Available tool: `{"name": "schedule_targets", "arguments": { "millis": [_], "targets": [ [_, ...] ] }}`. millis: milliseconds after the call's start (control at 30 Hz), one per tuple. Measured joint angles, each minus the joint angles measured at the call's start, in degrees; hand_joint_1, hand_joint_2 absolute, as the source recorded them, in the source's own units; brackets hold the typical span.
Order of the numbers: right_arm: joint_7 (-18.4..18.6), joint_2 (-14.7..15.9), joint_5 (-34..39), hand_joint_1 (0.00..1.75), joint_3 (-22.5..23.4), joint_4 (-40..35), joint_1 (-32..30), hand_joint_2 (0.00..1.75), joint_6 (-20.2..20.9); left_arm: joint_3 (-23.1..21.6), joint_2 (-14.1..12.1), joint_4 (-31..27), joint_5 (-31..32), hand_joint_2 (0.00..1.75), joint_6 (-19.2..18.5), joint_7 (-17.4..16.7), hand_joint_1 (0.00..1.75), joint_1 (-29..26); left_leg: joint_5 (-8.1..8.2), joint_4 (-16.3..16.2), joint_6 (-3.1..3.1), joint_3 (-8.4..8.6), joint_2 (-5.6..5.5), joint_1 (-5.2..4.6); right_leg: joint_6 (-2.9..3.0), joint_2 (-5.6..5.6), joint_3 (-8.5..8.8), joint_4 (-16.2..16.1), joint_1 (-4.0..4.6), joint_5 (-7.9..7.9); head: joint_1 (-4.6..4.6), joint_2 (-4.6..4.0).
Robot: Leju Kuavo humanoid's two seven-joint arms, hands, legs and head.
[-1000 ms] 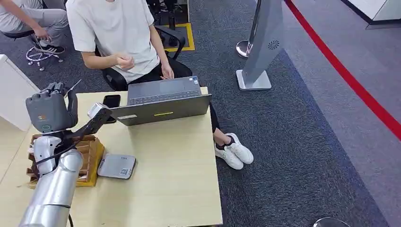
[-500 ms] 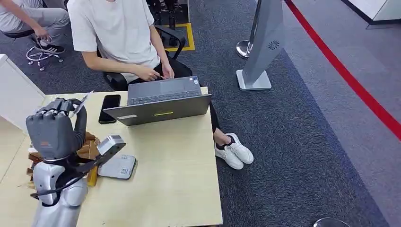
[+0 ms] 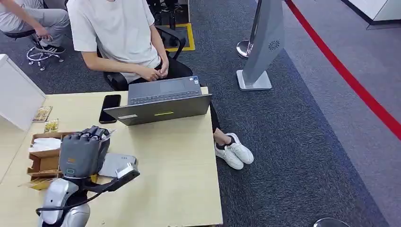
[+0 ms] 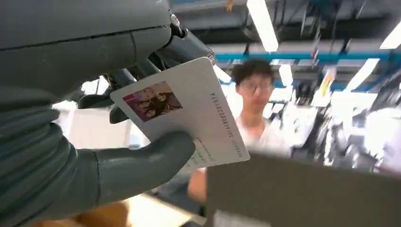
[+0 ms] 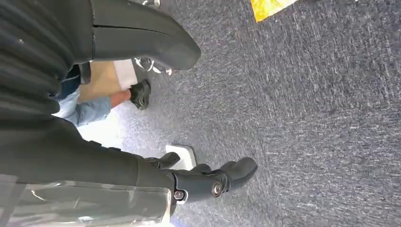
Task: Pass the card to the sensor for recognition and then transmit it.
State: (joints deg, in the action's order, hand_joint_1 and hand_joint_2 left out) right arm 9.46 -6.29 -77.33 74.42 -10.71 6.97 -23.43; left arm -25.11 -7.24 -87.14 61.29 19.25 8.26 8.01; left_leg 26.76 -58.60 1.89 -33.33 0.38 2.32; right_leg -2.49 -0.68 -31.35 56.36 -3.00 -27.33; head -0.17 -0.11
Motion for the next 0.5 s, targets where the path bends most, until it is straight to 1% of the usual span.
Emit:
{"name": "schedule_targets", "arguments": {
  "millis": [167, 300, 500],
  "targets": [
    [0.0, 0.0, -0.1, 0.00, 0.1, 0.0, 0.0, 1.75, -0.1, -0.1, -0.3, 4.6, 0.2, 1.75, -1.3, -1.7, 1.75, -0.3, 0.00, 0.0, 0.00, -0.01, -0.01, -0.01, 0.00, 0.00, 0.00, 0.0, -0.01, 0.00, -0.02, 0.00],
    [0.0, 0.0, -0.1, 0.00, 0.2, 0.0, 0.0, 1.75, -0.1, -0.2, -0.3, 7.1, 0.5, 1.75, -3.0, -3.4, 1.75, -0.2, 0.00, 0.0, 0.00, -0.01, -0.01, -0.01, 0.00, 0.00, -0.01, 0.0, 0.00, 0.00, -0.02, 0.00],
    [0.0, 0.0, -0.2, 0.00, 0.2, 0.0, 0.0, 1.75, -0.1, -0.1, -0.2, 11.7, 0.6, 1.75, -4.3, -5.1, 1.75, 0.0, 0.00, 0.0, 0.00, -0.01, -0.01, 0.00, 0.00, 0.00, -0.02, 0.0, 0.00, 0.00, 0.00, 0.00]
  ]
}}
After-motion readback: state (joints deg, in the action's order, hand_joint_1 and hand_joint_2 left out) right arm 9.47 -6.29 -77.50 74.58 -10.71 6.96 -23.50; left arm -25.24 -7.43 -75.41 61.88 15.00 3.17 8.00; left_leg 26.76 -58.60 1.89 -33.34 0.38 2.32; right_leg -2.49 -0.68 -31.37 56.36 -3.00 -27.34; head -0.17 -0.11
